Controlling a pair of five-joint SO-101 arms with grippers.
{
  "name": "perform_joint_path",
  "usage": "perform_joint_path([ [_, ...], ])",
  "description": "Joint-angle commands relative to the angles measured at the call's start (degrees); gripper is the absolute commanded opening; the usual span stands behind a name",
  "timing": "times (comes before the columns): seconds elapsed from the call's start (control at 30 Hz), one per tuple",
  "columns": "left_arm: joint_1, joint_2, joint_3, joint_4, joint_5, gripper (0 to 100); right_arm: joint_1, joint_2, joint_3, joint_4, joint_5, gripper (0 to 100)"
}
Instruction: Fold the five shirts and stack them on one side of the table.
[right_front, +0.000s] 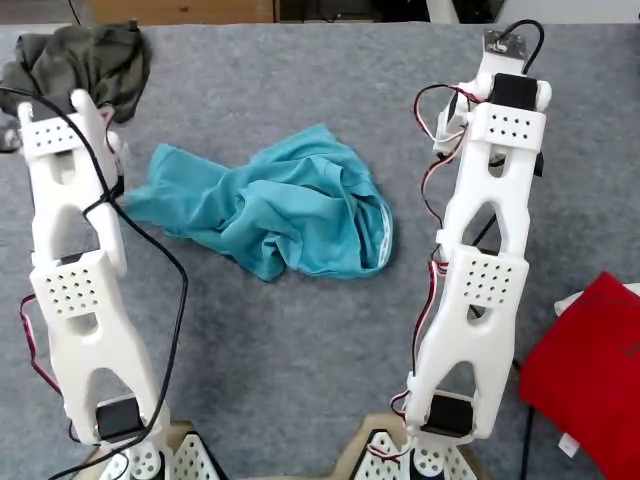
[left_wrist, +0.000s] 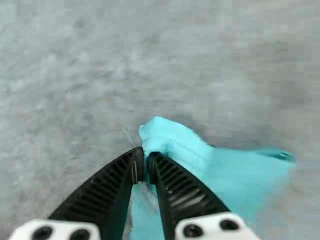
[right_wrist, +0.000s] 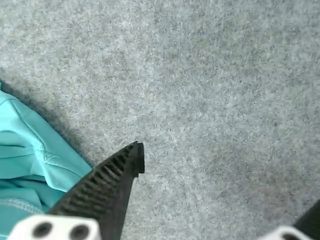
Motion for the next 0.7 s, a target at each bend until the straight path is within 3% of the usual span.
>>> perform_joint_path([
  [0.0, 1.93, -0.92, -15.47, 1.41, -3.78, 2, -2.24, -0.66, -3.82, 0.18, 0.18, 51.2],
  [0.2, 3.52, -0.92, -33.93, 1.41, -10.2, 2, -11.38, -0.57, -9.98, -1.93, -4.92, 51.2],
  [0.33, 3.25, -1.01, -38.33, 1.41, -12.04, 2, -17.98, -0.4, -14.64, -9.85, -6.33, 50.9],
  [0.57, 3.52, -1.98, -37.98, 1.41, -12.13, 2, -22.9, 1.54, -9.98, -30.77, -17.58, 26.4],
  [0.67, 4.04, -3.3, -37.63, 1.41, -12.13, 2, -26.15, 3.47, -6.73, -32.35, -18.11, 26.1],
])
